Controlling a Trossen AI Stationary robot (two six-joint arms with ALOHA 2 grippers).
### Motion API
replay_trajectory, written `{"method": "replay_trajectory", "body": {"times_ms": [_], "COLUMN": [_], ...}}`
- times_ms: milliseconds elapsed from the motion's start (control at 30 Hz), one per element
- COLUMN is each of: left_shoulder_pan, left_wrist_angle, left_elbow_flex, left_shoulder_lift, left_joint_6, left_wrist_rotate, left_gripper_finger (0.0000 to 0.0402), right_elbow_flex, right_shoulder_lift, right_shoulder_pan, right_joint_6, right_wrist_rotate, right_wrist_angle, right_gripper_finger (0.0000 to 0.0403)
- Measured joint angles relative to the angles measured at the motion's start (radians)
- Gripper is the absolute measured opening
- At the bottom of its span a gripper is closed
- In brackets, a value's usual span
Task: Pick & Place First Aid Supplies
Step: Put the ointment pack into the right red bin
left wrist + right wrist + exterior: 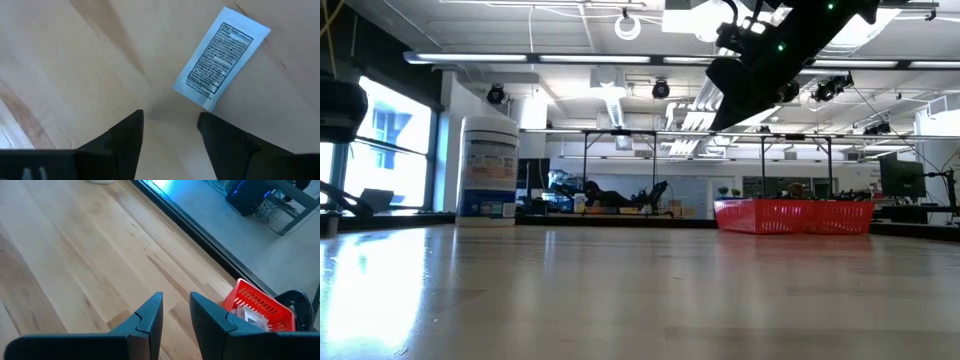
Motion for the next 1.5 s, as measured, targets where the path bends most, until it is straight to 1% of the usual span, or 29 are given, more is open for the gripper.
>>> {"method": "replay_trajectory", "body": {"times_ms": [233,400,500,600,733,800,933,1033,1167,1400,1500], "left_shoulder_pan": [-0.003,0.0,-0.001,-0.001,-0.002,-0.002,0.015,0.04,0.063,0.066,0.068], "left_wrist_angle": [-0.139,-0.121,-0.052,-0.001,-0.015,-0.021,-0.009,-0.008,-0.011,-0.006,-0.006], "left_elbow_flex": [0.073,0.076,0.076,0.078,0.082,0.082,0.08,0.08,0.079,0.078,0.078], "left_shoulder_lift": [0.004,0.006,0.031,0.067,0.091,0.092,0.092,0.093,0.094,0.097,0.097], "left_joint_6": [0.066,0.088,0.128,0.148,0.151,0.186,0.266,0.268,0.267,0.268,0.267], "left_wrist_rotate": [0.105,0.082,0.066,0.086,0.065,0.045,0.046,0.084,0.131,0.093,0.081], "left_gripper_finger": [0.0198,0.0198,0.0198,0.0198,0.0198,0.0198,0.0191,0.0167,0.0118,0.0027,0.0005], "right_elbow_flex": [0.0,0.0,0.0,0.0,0.0,0.0,0.0,0.0,0.0,0.0,0.0], "right_shoulder_lift": [0.0,0.0,0.0,0.0,0.0,0.0,0.0,0.0,0.0,0.0,0.0], "right_shoulder_pan": [0.0,0.0,0.0,0.0,0.0,0.0,0.0,0.0,0.0,0.0,0.0], "right_joint_6": [-0.001,-0.001,-0.001,-0.001,0.001,0.001,0.001,0.002,0.002,0.002,0.002], "right_wrist_rotate": [-0.008,-0.01,-0.01,-0.011,-0.011,-0.011,-0.015,-0.019,-0.019,-0.042,-0.044], "right_wrist_angle": [-0.005,-0.006,-0.006,-0.008,-0.009,-0.009,-0.009,-0.009,-0.009,-0.008,-0.008], "right_gripper_finger": [0.0091,0.0091,0.0091,0.0091,0.0091,0.0091,0.0091,0.0091,0.0091,0.0091,0.0091]}}
